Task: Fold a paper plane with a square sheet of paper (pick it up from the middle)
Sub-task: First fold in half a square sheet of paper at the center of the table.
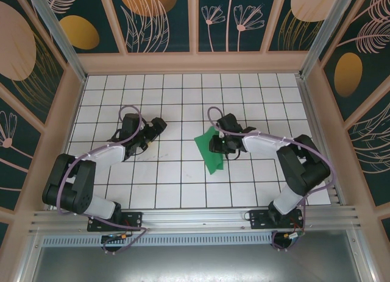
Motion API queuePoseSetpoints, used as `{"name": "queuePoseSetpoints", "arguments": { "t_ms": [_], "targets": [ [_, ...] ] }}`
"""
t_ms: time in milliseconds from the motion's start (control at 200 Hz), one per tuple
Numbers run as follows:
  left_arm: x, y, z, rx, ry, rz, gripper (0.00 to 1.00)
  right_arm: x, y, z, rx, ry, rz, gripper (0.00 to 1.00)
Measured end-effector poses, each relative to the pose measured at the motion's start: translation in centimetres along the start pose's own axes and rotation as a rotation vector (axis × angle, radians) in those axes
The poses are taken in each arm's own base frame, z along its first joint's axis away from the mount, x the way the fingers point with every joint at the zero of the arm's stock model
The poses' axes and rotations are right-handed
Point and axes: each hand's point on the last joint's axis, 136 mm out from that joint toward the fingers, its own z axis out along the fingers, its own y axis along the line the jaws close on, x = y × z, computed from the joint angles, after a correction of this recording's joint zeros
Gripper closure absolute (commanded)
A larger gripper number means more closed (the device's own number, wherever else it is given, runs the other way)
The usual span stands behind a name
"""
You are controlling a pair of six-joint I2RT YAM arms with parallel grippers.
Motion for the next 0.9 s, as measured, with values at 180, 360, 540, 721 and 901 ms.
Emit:
{"name": "queuePoseSetpoints", "arguments": {
  "t_ms": [180,360,540,721,901],
  "targets": [
    [0.9,-1.5,-0.4,0.119,0.026,-0.04,0.01,-3.0,5.5,-1.7,-0.318,-0.087,0.061,0.74],
    [2.5,-3.9,-0.8,0.247,0.077,-0.035,0.02,-3.9,7.5,-1.7,-0.488,-0.076,0.119,0.73],
    [5.1,-5.7,-0.1,0.342,0.17,-0.027,0.07,-3.8,6.5,-0.7,-0.538,-0.035,0.211,0.7],
    [6.7,-6.2,0.7,0.375,0.225,-0.034,0.2,-3.9,6.7,-0.9,-0.597,-0.016,0.257,0.68],
    [7.9,-6.2,1.3,0.387,0.262,-0.036,0.39,-4.1,7.0,-1.0,-0.633,0.0,0.289,0.68]
  ]
}}
